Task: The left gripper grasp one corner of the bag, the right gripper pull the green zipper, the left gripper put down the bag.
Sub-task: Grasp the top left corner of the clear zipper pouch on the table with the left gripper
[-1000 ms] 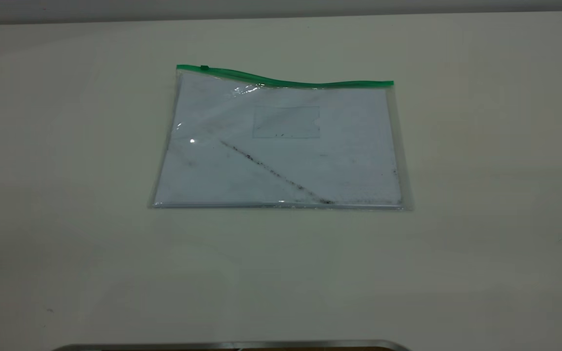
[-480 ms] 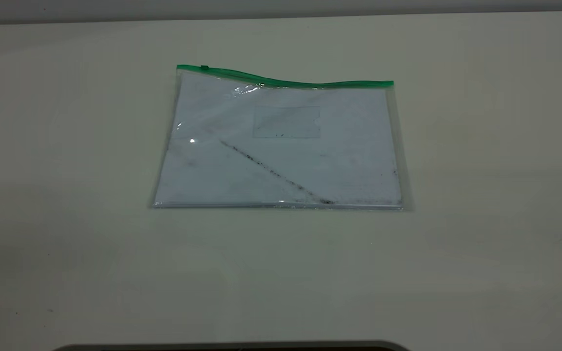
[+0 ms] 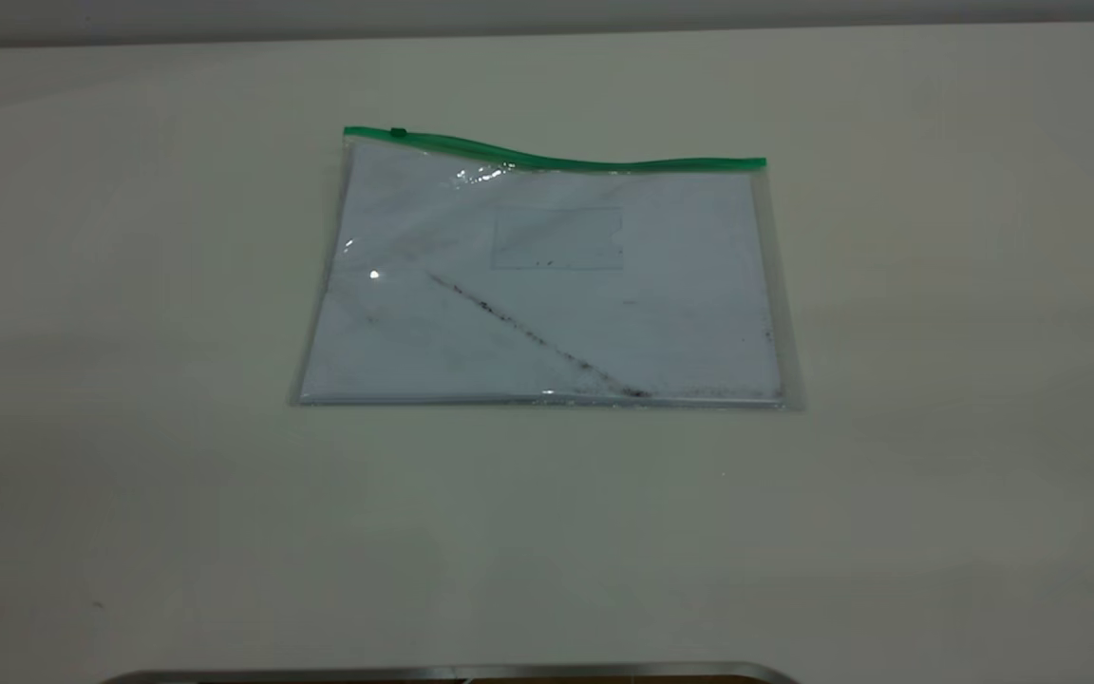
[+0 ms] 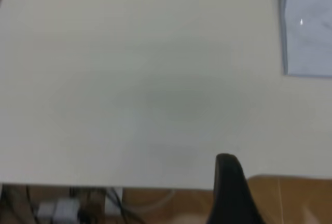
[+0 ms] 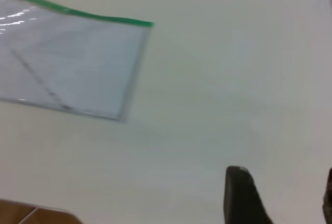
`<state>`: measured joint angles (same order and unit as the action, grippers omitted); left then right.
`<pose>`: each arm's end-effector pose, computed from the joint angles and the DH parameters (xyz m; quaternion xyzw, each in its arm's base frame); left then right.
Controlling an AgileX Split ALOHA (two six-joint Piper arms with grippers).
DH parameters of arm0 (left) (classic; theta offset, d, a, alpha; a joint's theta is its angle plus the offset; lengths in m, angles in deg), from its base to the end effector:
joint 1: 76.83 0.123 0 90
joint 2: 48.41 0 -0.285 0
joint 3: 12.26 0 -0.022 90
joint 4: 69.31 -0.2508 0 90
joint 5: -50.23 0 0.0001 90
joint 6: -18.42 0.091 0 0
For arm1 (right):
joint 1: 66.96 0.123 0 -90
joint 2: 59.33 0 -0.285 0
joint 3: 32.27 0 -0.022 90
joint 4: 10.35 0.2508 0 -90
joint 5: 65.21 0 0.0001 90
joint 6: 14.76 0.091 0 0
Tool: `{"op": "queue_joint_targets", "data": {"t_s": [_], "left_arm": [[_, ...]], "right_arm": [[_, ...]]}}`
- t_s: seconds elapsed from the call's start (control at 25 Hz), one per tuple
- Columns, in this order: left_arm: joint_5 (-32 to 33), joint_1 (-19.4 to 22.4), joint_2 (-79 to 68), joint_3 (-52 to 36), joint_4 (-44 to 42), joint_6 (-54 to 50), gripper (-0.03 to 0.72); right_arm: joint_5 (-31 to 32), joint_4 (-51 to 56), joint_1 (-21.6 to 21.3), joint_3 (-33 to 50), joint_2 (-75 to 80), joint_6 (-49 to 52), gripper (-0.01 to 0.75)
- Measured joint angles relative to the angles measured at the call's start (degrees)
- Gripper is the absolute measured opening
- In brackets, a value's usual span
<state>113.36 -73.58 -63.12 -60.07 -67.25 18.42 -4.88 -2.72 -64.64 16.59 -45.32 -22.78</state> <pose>0.0107 -0.0023 0.2775 -0.0251 0.8891 -0.0050 0.4570 0.0120 0.0110 0.2767 -0.0776 0.8743 0.0428 0.4773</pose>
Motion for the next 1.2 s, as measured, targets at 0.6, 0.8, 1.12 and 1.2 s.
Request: {"op": "queue_joint_targets", "data": {"t_s": [0.6,0.8,1.12,1.2], "left_arm": [[-26.1,0.0,-55.3,6.9,6.6,8.4,0.601],[-36.1,0.0,-72.1,11.8,16.1,18.2,0.601],[-38.0,0.0,-98.0,31.6,30.2,35.5,0.591],[-36.2,0.0,-104.9,37.2,33.5,40.2,0.590]], "right_arm": [[-24.3,38.4,0.0,-4.3,53.1,-47.7,0.566],[-24.8,52.1,0.9,-10.7,67.7,-61.7,0.566],[-27.4,59.0,10.8,-21.3,85.5,-67.7,0.566],[-27.5,59.3,12.3,-23.6,88.7,-67.7,0.566]]}}
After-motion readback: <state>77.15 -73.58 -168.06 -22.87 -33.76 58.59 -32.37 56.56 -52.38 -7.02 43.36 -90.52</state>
